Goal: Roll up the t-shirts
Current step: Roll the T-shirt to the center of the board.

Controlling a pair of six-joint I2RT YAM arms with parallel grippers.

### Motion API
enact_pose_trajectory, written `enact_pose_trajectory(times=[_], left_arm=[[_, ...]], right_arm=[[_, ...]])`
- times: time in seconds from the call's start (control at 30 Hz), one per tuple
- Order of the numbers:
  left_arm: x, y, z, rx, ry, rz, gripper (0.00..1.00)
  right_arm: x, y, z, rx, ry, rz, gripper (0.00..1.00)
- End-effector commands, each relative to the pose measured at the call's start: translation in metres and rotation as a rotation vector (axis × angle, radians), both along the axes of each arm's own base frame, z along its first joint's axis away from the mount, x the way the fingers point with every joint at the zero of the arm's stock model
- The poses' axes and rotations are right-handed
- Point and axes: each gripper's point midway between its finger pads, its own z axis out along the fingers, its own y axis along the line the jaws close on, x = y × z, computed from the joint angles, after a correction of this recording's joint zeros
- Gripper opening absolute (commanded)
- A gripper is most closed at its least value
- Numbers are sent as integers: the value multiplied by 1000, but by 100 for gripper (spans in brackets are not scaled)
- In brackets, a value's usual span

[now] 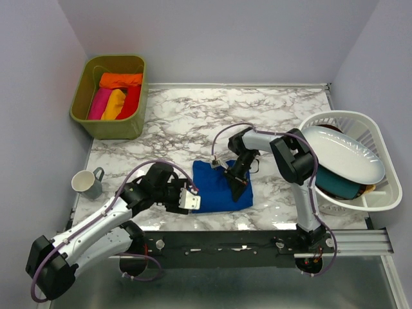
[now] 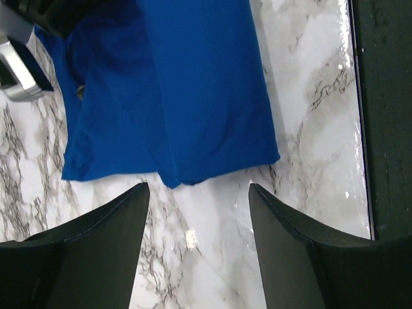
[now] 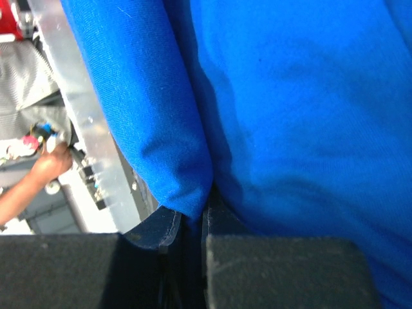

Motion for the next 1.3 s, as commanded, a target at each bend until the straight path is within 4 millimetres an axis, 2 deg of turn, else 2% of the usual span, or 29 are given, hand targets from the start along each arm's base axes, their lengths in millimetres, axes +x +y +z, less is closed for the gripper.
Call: enact_pose_trajectory(times=[0.0,0.13,0.3,0.63,0.83,0.9,1.0,1.03,1.07,1.1,1.13,1.17,1.2,1.27], left_arm=[[0,-37,4,-47,-38,-51,74],[-13,-53,-7,-15,-17,-94,71],[-21,-59,-26,28,0,-111,70],[-4,-49,-66,145,-53,-55,66],[2,-39,-86,229,-65,-42,56],[0,-37,-96,274,-33,-49,44],[0,-35,-101,313,30,-57,31],[0,-36,-97,323,59,-68,27],[-7,-40,-95,305,112,-100,17],[-7,-40,-94,307,142,-103,13],[-8,-39,-88,308,181,-113,11],[-14,-41,-85,291,207,-171,8],[-16,-41,-83,292,227,-180,6],[-17,-41,-74,299,266,-219,3]], right_arm=[[22,4,-13,22,-124,-61,5],[20,2,-15,3,-72,-106,4],[18,-4,-16,-5,-32,-147,4],[22,-13,-18,0,-17,-163,4],[20,-13,-18,3,15,-160,4],[20,-13,-18,1,19,-158,4],[21,-15,-18,-2,13,-166,16],[25,-15,-18,4,-17,-171,28],[30,-15,-10,22,-57,-185,35],[31,-19,-7,23,-86,-198,42],[45,-21,-9,18,-169,-212,70],[52,-22,-3,8,-207,-243,84],[66,-26,17,43,-298,-273,100],[91,-30,35,65,-447,-304,100]])
